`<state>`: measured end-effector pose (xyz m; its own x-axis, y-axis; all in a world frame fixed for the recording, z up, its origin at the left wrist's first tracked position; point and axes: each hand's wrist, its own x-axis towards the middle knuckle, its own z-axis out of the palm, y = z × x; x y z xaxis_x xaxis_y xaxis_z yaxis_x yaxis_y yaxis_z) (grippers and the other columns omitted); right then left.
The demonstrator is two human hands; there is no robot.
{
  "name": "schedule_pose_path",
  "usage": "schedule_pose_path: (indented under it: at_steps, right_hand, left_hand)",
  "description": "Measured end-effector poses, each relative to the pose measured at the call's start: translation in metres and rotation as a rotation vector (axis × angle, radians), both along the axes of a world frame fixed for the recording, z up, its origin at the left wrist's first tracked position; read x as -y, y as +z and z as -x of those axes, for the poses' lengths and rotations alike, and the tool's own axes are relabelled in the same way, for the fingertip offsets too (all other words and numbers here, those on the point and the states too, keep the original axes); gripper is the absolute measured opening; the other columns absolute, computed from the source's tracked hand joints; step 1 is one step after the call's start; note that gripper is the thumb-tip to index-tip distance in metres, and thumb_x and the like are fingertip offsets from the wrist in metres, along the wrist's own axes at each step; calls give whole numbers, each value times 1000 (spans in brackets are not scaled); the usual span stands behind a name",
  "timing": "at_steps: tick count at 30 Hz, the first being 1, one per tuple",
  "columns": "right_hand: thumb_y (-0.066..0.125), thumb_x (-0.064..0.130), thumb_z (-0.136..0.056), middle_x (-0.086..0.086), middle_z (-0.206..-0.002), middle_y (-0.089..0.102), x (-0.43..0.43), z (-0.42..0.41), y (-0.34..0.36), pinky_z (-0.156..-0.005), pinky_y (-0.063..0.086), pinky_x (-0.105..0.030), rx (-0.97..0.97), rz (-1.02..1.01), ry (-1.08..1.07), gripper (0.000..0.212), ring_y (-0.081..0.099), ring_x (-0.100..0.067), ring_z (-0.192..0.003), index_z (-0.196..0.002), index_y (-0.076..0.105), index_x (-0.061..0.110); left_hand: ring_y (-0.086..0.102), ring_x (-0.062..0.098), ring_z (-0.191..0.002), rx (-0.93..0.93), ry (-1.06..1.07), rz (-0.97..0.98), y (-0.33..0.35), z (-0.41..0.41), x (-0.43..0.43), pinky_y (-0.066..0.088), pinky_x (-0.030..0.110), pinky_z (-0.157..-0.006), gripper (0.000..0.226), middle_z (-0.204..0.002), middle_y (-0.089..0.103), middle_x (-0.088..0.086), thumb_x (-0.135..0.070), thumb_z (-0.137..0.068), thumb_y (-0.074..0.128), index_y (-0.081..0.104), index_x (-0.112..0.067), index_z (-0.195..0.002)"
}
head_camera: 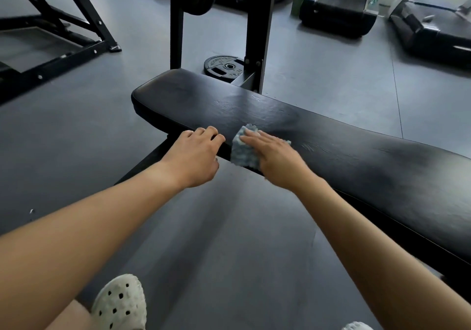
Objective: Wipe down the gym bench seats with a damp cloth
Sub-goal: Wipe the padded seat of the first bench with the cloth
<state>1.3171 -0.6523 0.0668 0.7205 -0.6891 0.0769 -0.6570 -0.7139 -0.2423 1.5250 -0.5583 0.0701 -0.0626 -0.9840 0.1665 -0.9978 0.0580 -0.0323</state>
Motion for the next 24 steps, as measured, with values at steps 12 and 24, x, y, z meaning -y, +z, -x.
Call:
schedule_pose_path:
  at_steps: [12,24]
  right_hand:
    - [41,20,-104,1,-167,28,3,-19,-6,-122,25,-48,-5,93,-142,52,26,-32,-152,-156,36,25]
    - [53,22,-102,-1,-168,23,-11,-65,-9,-125,21,-42,-119,211,51,66,22,-30,-154,-161,25,21]
  left_hand:
    - [47,29,-135,-32,-67,-33,-7,-13,0,47,44,-104,53,-151,44,7,-28,-95,54,47,-13,-146]
    - [45,30,-138,-164,104,-20,-3,-86,16,40,45,-111,54,-151,45,8,-24,-93,58,50,-10,-144]
